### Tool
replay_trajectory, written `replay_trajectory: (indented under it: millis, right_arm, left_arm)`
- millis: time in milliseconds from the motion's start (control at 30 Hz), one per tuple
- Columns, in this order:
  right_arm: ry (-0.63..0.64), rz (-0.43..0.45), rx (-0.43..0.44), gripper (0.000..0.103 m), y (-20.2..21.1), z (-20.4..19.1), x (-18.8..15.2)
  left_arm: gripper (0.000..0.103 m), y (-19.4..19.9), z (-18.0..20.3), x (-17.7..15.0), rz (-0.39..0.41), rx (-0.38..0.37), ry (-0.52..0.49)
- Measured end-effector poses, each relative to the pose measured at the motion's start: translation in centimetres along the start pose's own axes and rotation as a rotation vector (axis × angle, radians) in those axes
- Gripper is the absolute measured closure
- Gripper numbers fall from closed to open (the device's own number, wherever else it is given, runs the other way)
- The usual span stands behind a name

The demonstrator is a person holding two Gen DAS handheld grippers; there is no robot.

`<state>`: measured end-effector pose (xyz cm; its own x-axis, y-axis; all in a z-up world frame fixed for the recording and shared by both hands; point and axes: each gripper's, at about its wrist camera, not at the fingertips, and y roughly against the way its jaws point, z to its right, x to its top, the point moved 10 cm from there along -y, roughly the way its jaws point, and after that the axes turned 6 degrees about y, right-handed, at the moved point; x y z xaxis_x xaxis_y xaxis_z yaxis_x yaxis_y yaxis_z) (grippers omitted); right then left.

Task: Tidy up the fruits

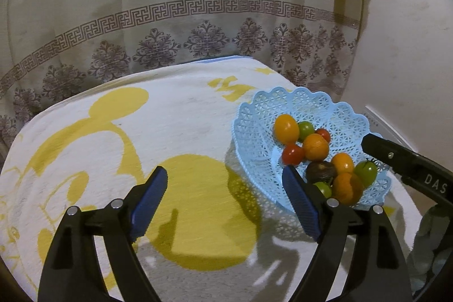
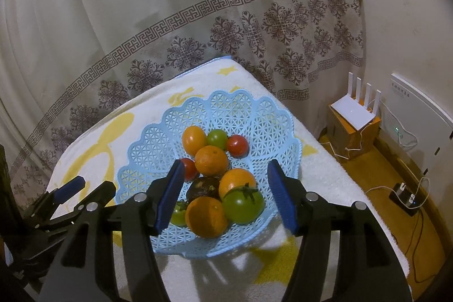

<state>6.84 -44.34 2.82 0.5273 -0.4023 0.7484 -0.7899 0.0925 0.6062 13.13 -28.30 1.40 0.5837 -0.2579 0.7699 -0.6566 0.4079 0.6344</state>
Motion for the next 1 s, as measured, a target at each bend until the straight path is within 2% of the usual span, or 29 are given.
replay_trajectory:
  millis: [267,433,500,533,567,867,1000]
  right_arm:
    - [0.0,0.002,-0.002,0.034,0.0,0.0,0.0]
    - [-0.004,0.01,-0.004,0.021,0.2,-0.1,-0.1]
    - [-0.005,0.015,-0.005,0.013,0.3,-0.1,-0.1]
    - [-0.007,0.017,-0.006,0.005,0.4,-0.2,-0.1]
    - [-0.01,0.02,-0.006,0.003,0.4,-0.2,-0.1]
    - [-0.014,-0.001,-0.012,0.003,0.4,-0.4,-0.4]
    - [0.051,0.041,-0.076,0.003,1.4,-0.8,-0.1]
  left_arm:
    - [0.02,0.1,-0.8,0.0,0.014,0.025,0.001]
    - [0.02,0.4,-1.2,0.0,0.027,0.044,0.005]
    - [0.011,0.5,-1.3,0.1,0.037,0.054,0.002]
    - [0.011,0.6,-1.4,0.2,0.044,0.06,0.0]
    - [0.011,0.6,-1.5,0.3,0.049,0.07,-0.004]
    - [0.01,0.7,-2.2,0.5,0.054,0.104,0.0]
    - [0.01,1.2,-2.3,0.8,0.067,0.105,0.007]
